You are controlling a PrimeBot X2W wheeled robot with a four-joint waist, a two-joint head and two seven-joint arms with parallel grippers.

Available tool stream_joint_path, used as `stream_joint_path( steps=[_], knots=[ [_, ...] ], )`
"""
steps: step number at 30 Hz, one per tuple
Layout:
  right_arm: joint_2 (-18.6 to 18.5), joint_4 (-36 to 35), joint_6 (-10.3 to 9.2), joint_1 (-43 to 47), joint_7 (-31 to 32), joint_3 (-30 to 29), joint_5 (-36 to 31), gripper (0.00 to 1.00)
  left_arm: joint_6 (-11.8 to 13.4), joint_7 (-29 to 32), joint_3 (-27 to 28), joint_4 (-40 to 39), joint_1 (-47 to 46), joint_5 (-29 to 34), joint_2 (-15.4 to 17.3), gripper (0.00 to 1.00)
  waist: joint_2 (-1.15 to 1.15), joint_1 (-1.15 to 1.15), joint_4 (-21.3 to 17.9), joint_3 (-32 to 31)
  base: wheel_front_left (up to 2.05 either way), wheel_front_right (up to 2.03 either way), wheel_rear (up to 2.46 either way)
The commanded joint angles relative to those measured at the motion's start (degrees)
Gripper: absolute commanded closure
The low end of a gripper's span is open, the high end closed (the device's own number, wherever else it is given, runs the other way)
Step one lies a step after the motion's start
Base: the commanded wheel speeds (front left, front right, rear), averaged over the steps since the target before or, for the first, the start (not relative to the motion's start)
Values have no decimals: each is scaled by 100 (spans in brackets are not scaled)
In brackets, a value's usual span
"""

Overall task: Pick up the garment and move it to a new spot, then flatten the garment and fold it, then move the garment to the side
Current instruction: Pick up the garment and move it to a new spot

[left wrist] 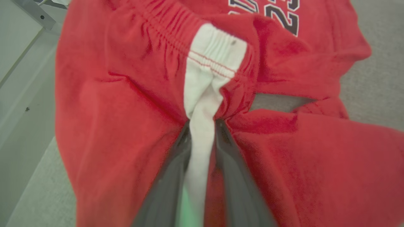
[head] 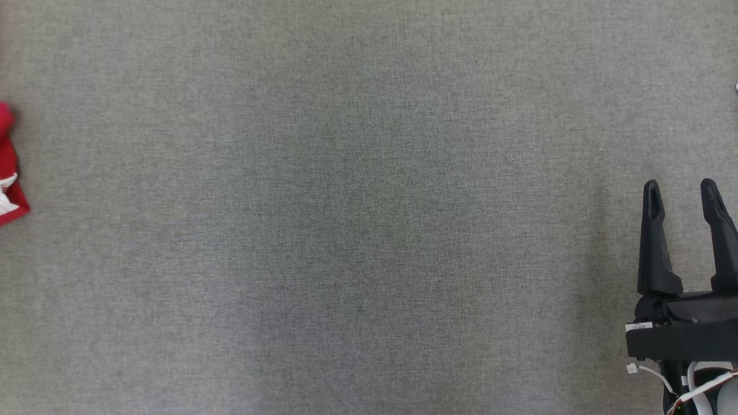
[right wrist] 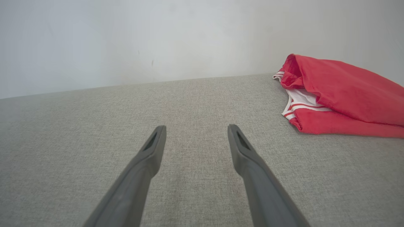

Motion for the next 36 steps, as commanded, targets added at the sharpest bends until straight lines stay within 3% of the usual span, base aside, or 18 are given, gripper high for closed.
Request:
stream_joint_path(
  steps=[1, 4, 9, 14, 17, 26, 36],
  knots=[
    [-12, -5, -13, -35, 12, 5, -8, 0, 18, 46, -50, 106, 173, -25, 3, 100, 1, 1, 23, -34, 0, 0, 0],
    [-10, 45, -13, -60, 3, 52, 14, 0, 18, -214, -192, 18, 173, 67, 110, 100, 1, 1, 52, -125, 0, 0, 0],
    [-10, 198, -13, -49, -66, 76, 70, 0, 18, -1319, -217, -237, -112, 194, 281, 100, 1, 1, 130, -366, 0, 0, 0],
    [-2, 488, -13, -49, -181, 166, 132, 0, 52, -2279, -385, -458, -443, 498, 288, 100, 1, 1, 214, -761, 0, 0, 0],
    [21, 685, -13, -60, -272, 223, 206, 0, 35, -2544, -527, -661, -673, 638, 225, 100, 1, 1, 204, -1011, 0, 0, 0],
    [123, 1352, -13, 4, -645, 437, 478, 0, 14, -2474, -1179, -1880, -1221, 777, -257, 100, 1, 1, -221, -1694, 0, 0, 0],
    [189, 1835, -13, 38, -980, 608, 684, 0, 41, -1964, -1934, -3143, -834, 790, -1080, 100, 1, 1, -956, -1913, 0, 0, 0]
  ],
)
